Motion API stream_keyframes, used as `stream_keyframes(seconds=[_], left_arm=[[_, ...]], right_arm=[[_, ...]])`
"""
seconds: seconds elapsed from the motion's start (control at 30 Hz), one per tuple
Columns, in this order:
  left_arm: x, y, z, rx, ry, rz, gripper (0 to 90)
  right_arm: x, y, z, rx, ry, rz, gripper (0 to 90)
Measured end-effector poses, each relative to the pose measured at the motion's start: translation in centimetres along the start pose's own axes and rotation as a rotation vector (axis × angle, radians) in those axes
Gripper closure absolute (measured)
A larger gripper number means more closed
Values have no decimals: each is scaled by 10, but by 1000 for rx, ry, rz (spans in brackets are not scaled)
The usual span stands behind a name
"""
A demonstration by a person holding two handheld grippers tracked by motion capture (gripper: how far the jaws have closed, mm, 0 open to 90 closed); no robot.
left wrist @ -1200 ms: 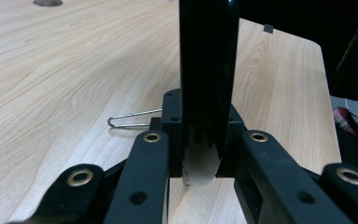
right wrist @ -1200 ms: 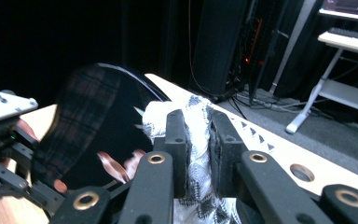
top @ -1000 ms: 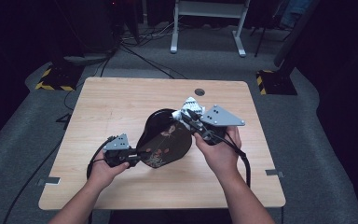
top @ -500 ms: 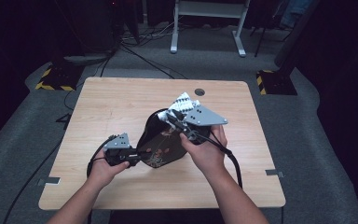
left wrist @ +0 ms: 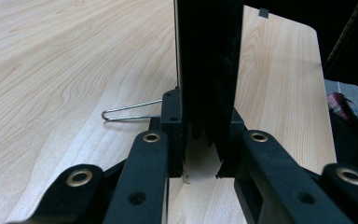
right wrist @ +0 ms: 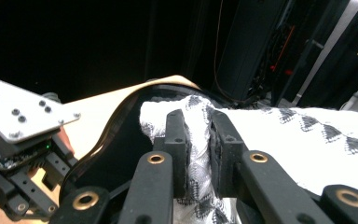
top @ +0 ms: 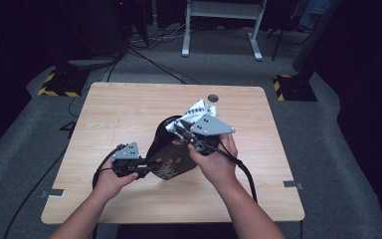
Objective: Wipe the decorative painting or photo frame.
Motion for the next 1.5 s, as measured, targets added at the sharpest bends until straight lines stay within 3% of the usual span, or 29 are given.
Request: stream_keyframes(seconds=[0.37, 0.53, 0.67, 0.97, 1.13, 1.4, 1.5], left_arm=[[0, 0, -1, 6, 11, 4, 786], [-1, 1, -4, 15, 20, 15, 784], [-1, 1, -4, 18, 22, 17, 784], [-1, 2, -4, 24, 25, 16, 781], [-1, 2, -4, 20, 27, 17, 782], [-1, 2, -6, 30, 44, 29, 780], [-1, 3, -6, 32, 50, 32, 779]], right_arm=[[-14, 3, 7, 14, 0, 24, 804], [6, 0, 7, -4, -30, -26, 804], [12, 0, 8, -3, -45, -31, 804], [-12, 7, 18, 26, -29, 2, 804], [-17, 6, 20, 31, -28, 19, 804], [5, -2, 4, -7, -55, 2, 804], [6, -1, 5, -10, -70, 4, 804]])
Point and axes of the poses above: each handheld gripper's, and its own axes: y roughly forward along the jaws, x roughly out of its top, z roughly to its left, the point moved 4 cm from there along y, roughly forward along the jaws, and after that the axes turned 15 degrees about -y, right-handed, at the moved point
